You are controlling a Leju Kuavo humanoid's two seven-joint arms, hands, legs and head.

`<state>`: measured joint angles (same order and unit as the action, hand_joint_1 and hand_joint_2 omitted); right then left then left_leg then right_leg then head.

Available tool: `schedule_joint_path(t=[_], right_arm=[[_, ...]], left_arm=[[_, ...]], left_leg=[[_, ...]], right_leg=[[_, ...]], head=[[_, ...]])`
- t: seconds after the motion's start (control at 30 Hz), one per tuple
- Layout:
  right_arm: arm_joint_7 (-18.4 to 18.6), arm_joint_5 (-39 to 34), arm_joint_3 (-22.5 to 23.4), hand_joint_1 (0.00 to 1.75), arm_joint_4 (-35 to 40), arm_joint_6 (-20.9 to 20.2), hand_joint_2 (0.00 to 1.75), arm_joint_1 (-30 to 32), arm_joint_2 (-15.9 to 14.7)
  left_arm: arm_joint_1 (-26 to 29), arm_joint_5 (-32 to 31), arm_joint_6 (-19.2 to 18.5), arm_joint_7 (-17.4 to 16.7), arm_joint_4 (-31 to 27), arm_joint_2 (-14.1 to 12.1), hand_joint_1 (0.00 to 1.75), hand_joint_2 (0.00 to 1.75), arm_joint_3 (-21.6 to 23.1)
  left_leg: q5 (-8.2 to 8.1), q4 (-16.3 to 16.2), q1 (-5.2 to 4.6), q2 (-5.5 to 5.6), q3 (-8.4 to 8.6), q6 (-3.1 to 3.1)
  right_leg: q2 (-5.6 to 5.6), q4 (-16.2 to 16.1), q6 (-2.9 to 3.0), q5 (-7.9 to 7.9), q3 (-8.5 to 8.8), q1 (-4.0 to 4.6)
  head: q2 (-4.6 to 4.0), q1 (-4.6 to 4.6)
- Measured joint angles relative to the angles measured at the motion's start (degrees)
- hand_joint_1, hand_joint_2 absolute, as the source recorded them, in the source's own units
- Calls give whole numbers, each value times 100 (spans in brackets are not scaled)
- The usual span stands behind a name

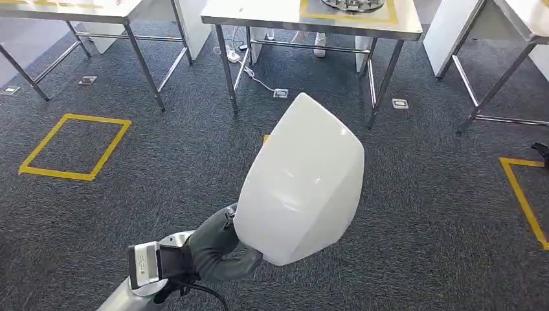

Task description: Take the parts from the cabinet and place them on the table.

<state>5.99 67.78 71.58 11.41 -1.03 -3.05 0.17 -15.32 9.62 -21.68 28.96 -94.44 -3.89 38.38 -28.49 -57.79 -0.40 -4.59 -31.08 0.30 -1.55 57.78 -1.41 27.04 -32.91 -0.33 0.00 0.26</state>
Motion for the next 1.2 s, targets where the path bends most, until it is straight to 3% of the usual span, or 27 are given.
schedule_joint_path(t=[0.6,0.83,0.87,0.9,0.93,1.0,1.03,1.07,1.1,1.17,1.2], right_arm=[[-18,15,0,0,0,-4,0,0,0],[-33,20,0,0,0,-13,0,-14,4],[-33,20,0,0,0,-11,0,-18,4],[-35,20,0,0,0,-13,0,-19,2],[-35,20,0,0,0,-15,0,-18,4],[-33,20,0,0,0,-13,0,-7,2],[-33,20,0,0,0,-13,0,-1,2],[-33,20,0,0,0,-13,0,6,2],[-33,20,0,0,0,-13,0,10,2],[-33,20,0,0,0,-13,0,5,-2],[-35,20,0,0,0,-13,0,1,-2]], left_arm=[[-15,0,-11,-33,2,0,175,175,0],[-24,0,-11,-52,2,0,175,175,2],[-26,0,-11,-52,-4,4,175,175,2],[-36,2,-11,-50,-2,7,175,175,2],[-63,2,-11,-52,0,15,175,175,2],[-67,2,-11,-52,11,22,175,175,2],[-66,0,-11,-52,24,22,175,175,2],[-64,0,-11,-55,37,22,175,175,2],[-65,2,-13,-68,44,22,175,175,2],[-68,2,-15,-70,48,24,175,175,2],[-71,0,-15,-70,48,26,175,175,2]], left_leg=[[-6,-8,-5,0,-1,10],[-34,-27,-50,12,-34,102],[33,81,21,20,46,142],[66,129,28,24,68,144],[80,147,48,26,67,184],[79,144,52,38,54,187],[76,140,54,46,51,185],[67,136,63,55,54,170],[54,126,79,60,63,148],[-6,52,141,64,82,60],[-57,-13,146,62,77,1]], right_leg=[[0,-1,-6,-3,1,-6],[-34,-48,-75,-35,22,-52],[-41,-53,-104,-21,32,-16],[29,22,-123,21,24,-39],[84,311,-143,218,-116,-51],[105,1212,-181,629,-569,-72],[105,1598,-200,746,-778,-82],[105,1704,-214,709,-861,-97],[104,1523,-233,532,-798,-118],[75,524,-279,-13,-318,-169],[14,46,-317,-119,-103,-196]], head=[[0,0],[0,-15],[0,-17],[0,-17],[0,11],[0,33],[0,33],[0,33],[0,33],[0,35],[0,39]])
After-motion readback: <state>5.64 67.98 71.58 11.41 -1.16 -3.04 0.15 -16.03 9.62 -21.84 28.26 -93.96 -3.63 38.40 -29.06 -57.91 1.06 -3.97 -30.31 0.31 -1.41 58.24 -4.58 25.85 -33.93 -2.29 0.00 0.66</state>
